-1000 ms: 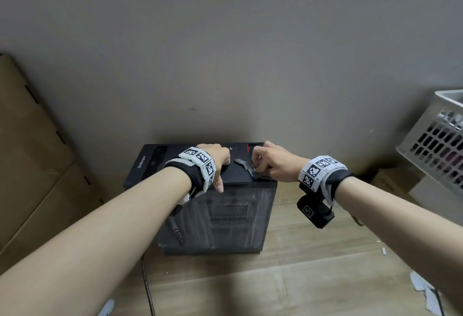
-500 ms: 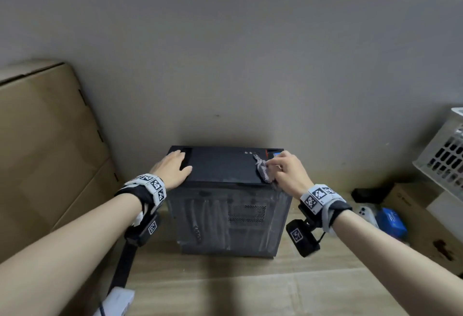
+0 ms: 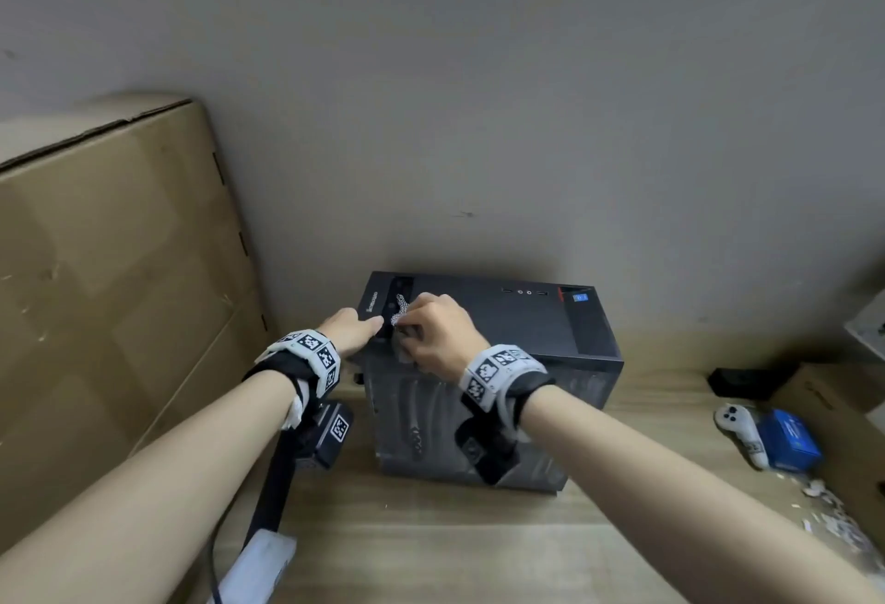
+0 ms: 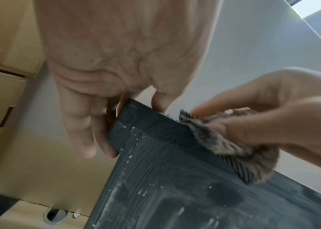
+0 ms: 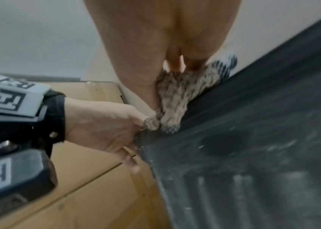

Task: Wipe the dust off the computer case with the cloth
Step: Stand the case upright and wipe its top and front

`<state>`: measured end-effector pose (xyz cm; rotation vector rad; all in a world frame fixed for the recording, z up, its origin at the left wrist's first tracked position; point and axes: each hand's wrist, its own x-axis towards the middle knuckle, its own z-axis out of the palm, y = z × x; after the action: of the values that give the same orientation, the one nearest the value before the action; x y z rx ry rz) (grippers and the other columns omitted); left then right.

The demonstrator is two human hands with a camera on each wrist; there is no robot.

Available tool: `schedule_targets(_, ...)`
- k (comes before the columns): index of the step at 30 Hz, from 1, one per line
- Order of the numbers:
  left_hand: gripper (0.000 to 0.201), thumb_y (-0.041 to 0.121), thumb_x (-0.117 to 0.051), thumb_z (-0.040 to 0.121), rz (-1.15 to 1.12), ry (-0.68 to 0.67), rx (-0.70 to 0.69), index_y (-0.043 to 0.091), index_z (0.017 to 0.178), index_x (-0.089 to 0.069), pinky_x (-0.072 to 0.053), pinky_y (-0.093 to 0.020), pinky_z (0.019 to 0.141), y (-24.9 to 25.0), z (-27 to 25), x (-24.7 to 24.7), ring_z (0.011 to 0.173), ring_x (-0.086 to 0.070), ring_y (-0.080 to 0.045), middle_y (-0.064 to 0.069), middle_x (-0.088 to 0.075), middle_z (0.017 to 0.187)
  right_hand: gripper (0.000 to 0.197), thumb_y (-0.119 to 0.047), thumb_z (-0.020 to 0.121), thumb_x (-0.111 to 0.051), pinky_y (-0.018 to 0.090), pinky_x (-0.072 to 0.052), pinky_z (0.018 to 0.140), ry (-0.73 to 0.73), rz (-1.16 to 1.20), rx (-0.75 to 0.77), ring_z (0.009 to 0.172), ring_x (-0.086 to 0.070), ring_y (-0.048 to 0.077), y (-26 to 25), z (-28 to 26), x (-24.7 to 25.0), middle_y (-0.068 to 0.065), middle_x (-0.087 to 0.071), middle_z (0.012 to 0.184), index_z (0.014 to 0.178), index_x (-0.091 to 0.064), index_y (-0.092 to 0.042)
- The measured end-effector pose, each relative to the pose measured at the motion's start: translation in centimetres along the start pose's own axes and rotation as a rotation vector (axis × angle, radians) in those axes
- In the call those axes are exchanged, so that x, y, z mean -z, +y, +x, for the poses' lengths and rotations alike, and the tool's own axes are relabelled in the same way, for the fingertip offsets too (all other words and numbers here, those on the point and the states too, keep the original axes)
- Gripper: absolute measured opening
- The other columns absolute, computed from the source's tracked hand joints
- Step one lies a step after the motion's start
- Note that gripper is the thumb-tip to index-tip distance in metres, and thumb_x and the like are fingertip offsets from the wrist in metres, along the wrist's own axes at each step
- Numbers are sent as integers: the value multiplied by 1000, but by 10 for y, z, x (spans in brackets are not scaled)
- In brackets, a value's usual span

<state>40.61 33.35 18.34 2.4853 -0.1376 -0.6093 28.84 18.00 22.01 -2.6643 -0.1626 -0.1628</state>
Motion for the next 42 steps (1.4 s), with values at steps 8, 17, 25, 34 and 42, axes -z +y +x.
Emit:
schedule_targets(8,51,45,-50,90,-147,-27,-8,6,122,-47,-56,-45,87,19,-19,6,102,-63,-33,-9,-59,119,16,-23,91,-58,33,-34,81,5,-350,-273,88,-56,28,128,-35,75,5,-64,93,79,-69,-20)
schedule_targets(17,62,45,-39,96,-89,-66,26,7,145,-31,-56,-38,77,14,-8,3,114,-55,-34,-11,-45,142,30,-25,90,-55,38,-32,103,-136,-233,-227,117,-49,35,79,43,39,11,-59,124,117,-68,-21)
schedule_targets(25,61,39,-35,99,-62,-44,1,-1,145,-30,-41,-43,105,10,-8,-2,127,-46,-37,-20,-40,146,26,-28,66,-48,32,-51,70,148,-119,-184,77,-63,20,59,-49,59,-6,-69,74,71,-73,-24)
schedule_targets(34,60,40,-46,91,-157,44,15,0,135,-47,-40,-40,104,18,-7,-10,122,-50,-37,-20,-50,138,62,-78,77,-47,39,-53,78,43,-60,-898,74,-65,25,172,-124,103,1,-70,75,91,-56,-17)
schedule_targets(42,63,58,-58,83,-379,4,104,8,122,-57,-48,-25,44,7,-11,-7,91,-63,-30,-11,-62,115,50,-54,84,-66,34,-44,66,150,277,-831,75,-64,30,179,-115,86,10,-67,74,81,-65,-4)
